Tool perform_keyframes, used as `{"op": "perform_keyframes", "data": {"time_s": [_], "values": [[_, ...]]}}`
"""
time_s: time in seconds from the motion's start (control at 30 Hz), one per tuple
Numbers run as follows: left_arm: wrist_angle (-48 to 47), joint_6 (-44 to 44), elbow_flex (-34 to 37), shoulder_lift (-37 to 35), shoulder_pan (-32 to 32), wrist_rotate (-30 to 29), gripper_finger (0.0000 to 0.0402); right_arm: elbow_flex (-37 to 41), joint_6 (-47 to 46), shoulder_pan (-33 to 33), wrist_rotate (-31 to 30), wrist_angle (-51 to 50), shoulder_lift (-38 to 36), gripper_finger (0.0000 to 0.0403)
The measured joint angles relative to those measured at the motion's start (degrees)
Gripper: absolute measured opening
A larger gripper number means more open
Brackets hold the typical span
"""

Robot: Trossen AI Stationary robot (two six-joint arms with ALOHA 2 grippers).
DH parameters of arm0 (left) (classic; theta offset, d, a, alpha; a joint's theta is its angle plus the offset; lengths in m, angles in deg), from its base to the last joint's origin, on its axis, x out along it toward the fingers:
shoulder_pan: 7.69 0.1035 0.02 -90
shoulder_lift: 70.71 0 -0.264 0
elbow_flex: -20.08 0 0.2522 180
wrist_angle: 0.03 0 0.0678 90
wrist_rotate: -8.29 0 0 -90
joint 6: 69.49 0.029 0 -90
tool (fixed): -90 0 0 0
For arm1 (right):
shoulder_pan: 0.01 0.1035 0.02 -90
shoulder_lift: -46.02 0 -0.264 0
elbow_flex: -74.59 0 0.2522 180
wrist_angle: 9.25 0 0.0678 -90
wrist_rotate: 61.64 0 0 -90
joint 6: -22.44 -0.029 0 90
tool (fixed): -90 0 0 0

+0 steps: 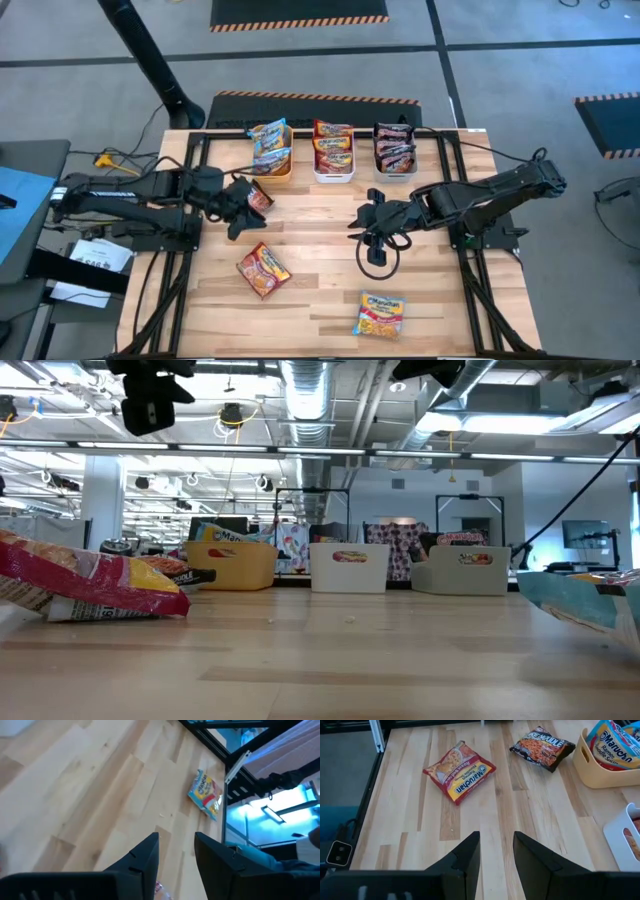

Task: Sort Maruchan noodles
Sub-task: Put the red noodle pack into the white bin

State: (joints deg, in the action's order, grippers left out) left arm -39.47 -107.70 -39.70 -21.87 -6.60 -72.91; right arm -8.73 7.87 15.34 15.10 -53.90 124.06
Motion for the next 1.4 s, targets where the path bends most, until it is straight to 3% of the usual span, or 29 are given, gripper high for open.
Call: {"op": "perform_keyframes", "data": {"time_s": [0.37, 0.9, 1.0, 1.13, 1.3, 1.4], "values": [[12.0, -3.6, 0.0, 0.0, -7.7, -0.6, 0.0082, 0.0, 0.0, 0.0, 0.0, -0.2, 0.0, 0.0141], [12.7, 16.7, 0.0, 0.0, -10.1, 2.9, 0.0085, 0.0, 0.0, 0.0, 0.0, -0.4, 0.0, 0.0141], [13.4, 19.8, 0.0, 0.0, -10.2, 0.1, 0.0100, 0.0, 0.0, 0.0, 0.0, -0.4, 0.0, 0.0141], [16.4, 17.4, 0.0, 0.6, -10.1, -7.3, 0.0118, 0.0, 0.0, 0.0, -0.1, -0.4, 0.0, 0.0141], [20.9, 19.9, 0.0, 3.2, -11.9, -5.3, 0.0118, 0.0, 0.0, 0.0, -0.1, -0.4, 0.0, 0.0141], [18.9, 21.5, -0.9, 6.1, -13.3, -4.8, 0.0111, 0.0, 0.0, 0.0, -0.1, -0.4, 0.0, 0.0141]]}}
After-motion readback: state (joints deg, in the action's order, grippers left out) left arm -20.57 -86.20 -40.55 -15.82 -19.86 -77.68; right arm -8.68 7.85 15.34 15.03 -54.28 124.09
